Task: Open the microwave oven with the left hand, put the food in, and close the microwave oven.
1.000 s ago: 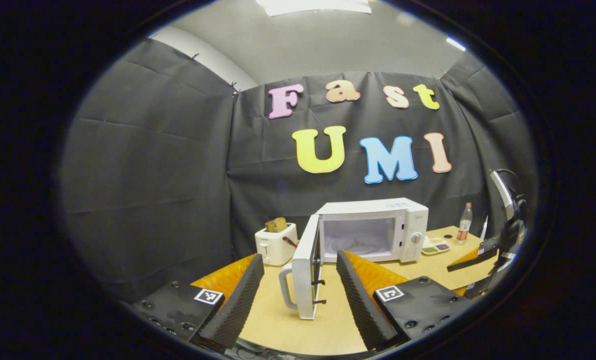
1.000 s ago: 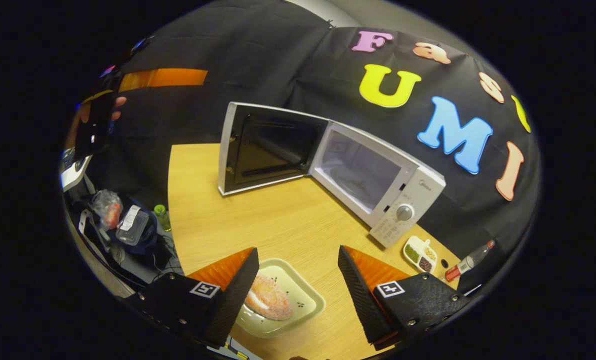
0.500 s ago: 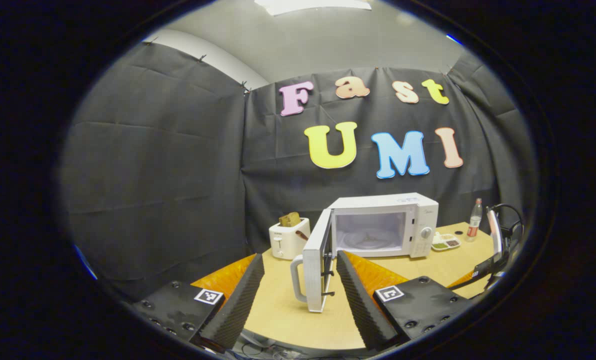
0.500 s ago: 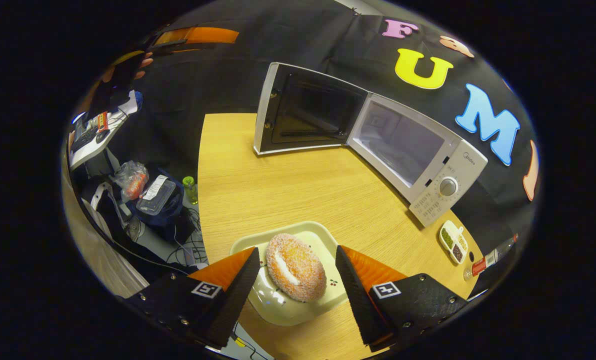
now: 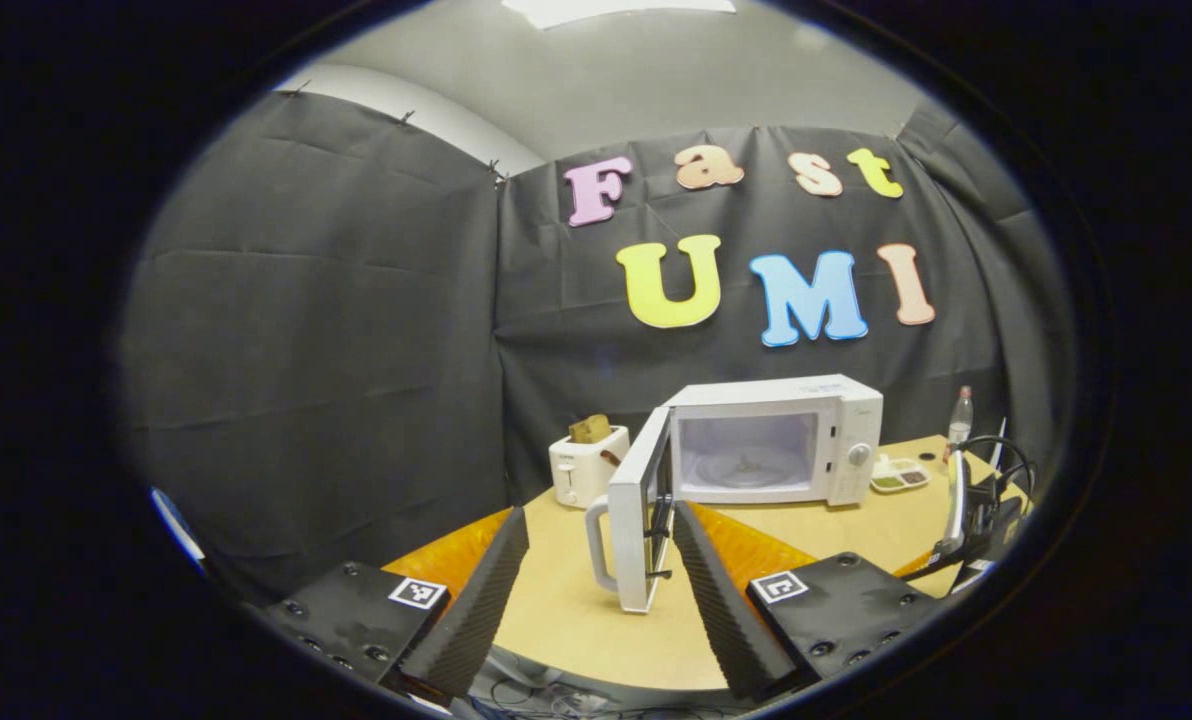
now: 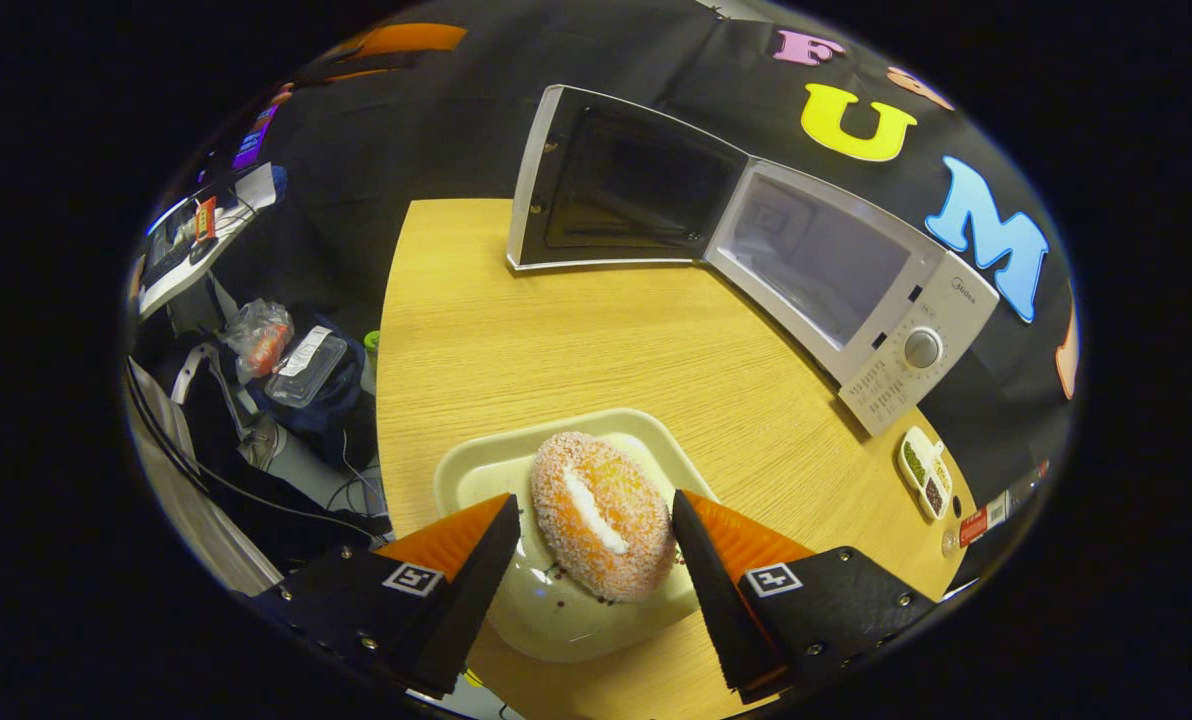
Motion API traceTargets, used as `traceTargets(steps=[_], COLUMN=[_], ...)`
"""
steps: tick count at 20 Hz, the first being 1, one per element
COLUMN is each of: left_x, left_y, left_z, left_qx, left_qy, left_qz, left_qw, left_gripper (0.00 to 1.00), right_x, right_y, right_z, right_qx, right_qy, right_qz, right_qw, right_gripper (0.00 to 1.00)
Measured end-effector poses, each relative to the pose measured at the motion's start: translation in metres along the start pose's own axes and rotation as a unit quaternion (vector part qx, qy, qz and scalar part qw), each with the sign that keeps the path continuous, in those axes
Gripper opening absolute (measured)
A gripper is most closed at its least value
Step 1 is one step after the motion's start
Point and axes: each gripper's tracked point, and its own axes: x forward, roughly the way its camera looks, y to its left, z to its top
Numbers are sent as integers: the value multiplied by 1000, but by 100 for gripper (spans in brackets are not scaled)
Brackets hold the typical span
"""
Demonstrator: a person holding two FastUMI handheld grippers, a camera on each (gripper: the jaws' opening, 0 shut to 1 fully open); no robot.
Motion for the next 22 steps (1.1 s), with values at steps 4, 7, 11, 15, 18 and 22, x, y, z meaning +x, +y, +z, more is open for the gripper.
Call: traceTargets(steps=[4, 7, 11, 15, 18, 22], left_x=[0, 1, 6, 18, 35, 70], left_y=[-5, -6, -2, 0, 2, 9], left_z=[4, 6, 18, 30, 36, 34], left_qx=[3, 7, 10, 9, 5, -10], left_qy=[-4, -7, -21, -37, -48, -52], left_qz=[1, 4, 12, 11, 4, -1], left_qw=[1000, 1000, 1000, 999, 999, 999], left_gripper=[96, 96, 96, 96, 96, 95], right_x=[5, 7, 1, -14, -21, -23], right_y=[-10, -8, -11, -24, -43, -79], right_z=[-1, -3, 5, 28, 54, 93], right_qx=[6, -3, -16, -12, -13, -8], right_qy=[5, 12, 3, -19, -35, -56], right_qz=[-3, -5, -16, -38, -61, -98], right_qw=[1000, 1000, 1000, 999, 997, 994], right_gripper=[90, 83, 72, 72, 72, 72])
